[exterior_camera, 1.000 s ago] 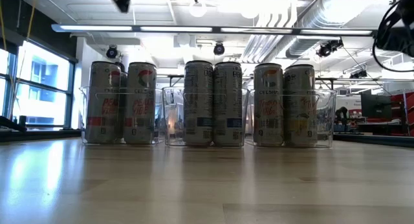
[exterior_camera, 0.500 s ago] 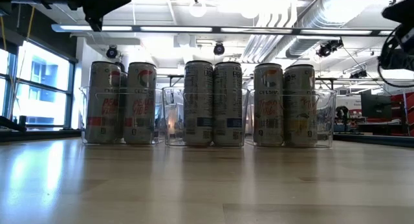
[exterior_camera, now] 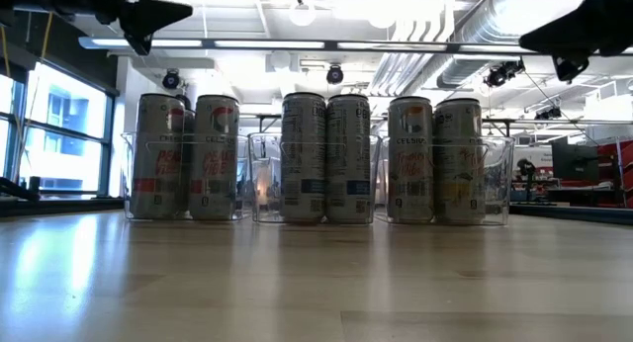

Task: Sort soda cans
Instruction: Return to Home Position

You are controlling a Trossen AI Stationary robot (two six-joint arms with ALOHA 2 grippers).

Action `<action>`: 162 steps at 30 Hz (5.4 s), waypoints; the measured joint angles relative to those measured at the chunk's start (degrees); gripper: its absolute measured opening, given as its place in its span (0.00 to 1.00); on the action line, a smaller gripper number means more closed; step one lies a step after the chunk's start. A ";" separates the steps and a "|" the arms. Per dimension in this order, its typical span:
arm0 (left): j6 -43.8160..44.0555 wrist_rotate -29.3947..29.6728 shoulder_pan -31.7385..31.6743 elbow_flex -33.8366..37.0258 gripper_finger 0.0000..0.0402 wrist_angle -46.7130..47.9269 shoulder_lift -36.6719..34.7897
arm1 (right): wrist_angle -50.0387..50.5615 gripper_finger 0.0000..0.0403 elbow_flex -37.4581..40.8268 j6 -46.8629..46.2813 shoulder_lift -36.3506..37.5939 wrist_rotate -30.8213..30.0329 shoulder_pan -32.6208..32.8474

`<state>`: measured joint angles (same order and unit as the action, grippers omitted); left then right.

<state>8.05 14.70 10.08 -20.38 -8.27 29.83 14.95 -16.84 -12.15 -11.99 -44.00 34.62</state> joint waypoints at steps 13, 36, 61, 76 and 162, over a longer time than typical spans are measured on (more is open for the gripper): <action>-1.56 -3.65 -5.28 -0.09 0.45 9.06 -14.86 | 4.32 0.00 -0.94 2.63 10.10 10.07 -7.18; -5.22 -11.25 -9.70 13.19 0.45 0.75 -18.99 | -15.66 0.00 12.63 5.02 10.60 29.39 -21.79; -3.59 -15.49 -10.44 19.76 0.45 1.04 -23.85 | -16.88 0.00 16.28 -0.77 10.40 50.09 -44.31; 1.32 -11.47 -10.44 19.76 0.45 1.51 -23.85 | -16.25 0.00 16.29 -8.56 8.96 47.07 -44.22; -17.23 -12.63 -8.78 19.69 0.45 7.76 -29.64 | -16.25 0.00 16.35 -8.39 10.09 47.18 -44.33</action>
<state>-9.18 2.07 1.30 -0.69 -0.51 0.19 -1.30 -0.49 -20.53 -1.89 3.18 -9.72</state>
